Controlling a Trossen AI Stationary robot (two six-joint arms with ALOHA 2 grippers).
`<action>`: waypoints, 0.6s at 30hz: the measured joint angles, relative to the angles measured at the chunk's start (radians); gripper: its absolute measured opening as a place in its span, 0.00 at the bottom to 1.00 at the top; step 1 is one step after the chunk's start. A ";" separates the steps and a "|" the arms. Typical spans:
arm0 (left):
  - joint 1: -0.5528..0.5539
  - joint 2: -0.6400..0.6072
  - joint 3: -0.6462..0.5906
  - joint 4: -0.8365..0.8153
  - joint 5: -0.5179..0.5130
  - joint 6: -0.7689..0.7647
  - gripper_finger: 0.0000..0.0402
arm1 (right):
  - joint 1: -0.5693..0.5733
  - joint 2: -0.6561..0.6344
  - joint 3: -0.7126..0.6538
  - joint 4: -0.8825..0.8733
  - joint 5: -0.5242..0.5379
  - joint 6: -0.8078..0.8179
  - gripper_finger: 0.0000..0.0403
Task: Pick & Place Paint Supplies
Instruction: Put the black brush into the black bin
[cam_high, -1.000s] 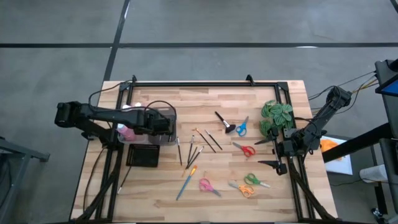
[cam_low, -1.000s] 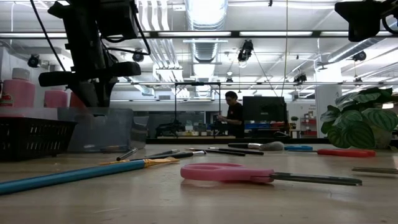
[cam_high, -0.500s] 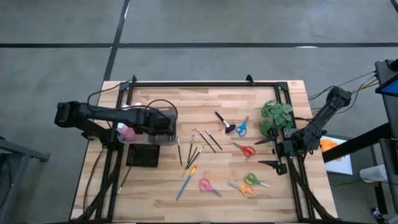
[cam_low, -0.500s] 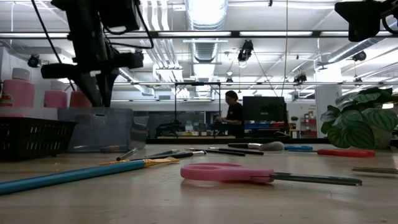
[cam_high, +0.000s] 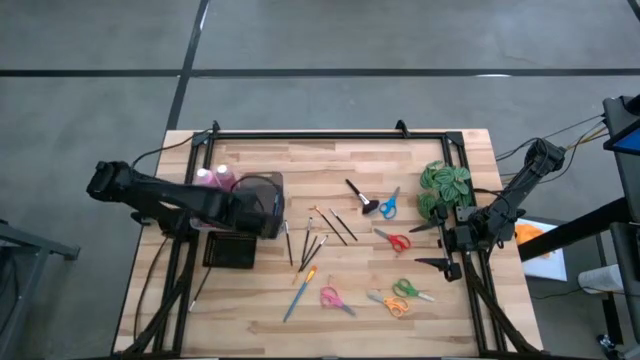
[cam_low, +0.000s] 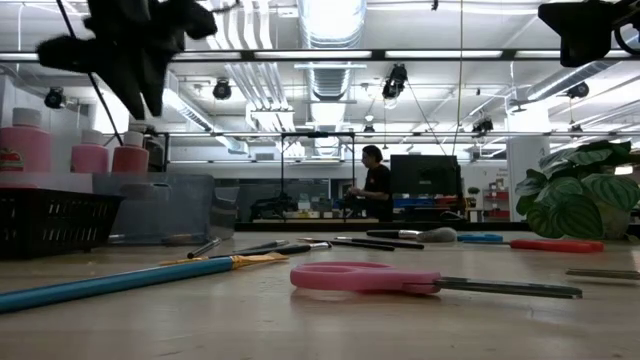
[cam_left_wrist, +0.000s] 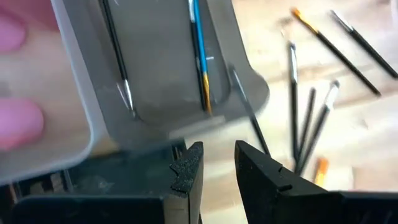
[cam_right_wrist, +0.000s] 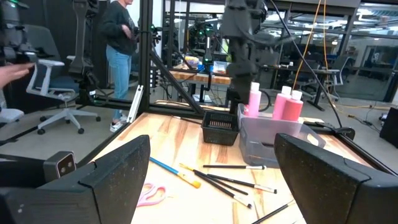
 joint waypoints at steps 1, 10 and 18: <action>-0.027 0.000 0.007 -0.008 0.000 -0.026 0.24 | 0.000 0.000 0.000 0.000 0.000 0.001 0.85; -0.320 0.000 0.004 -0.118 0.057 -0.404 0.24 | 0.000 0.000 0.000 0.000 0.000 0.002 0.85; -0.538 0.028 0.004 -0.147 0.179 -0.640 0.24 | 0.000 0.000 0.000 0.000 0.000 0.000 0.85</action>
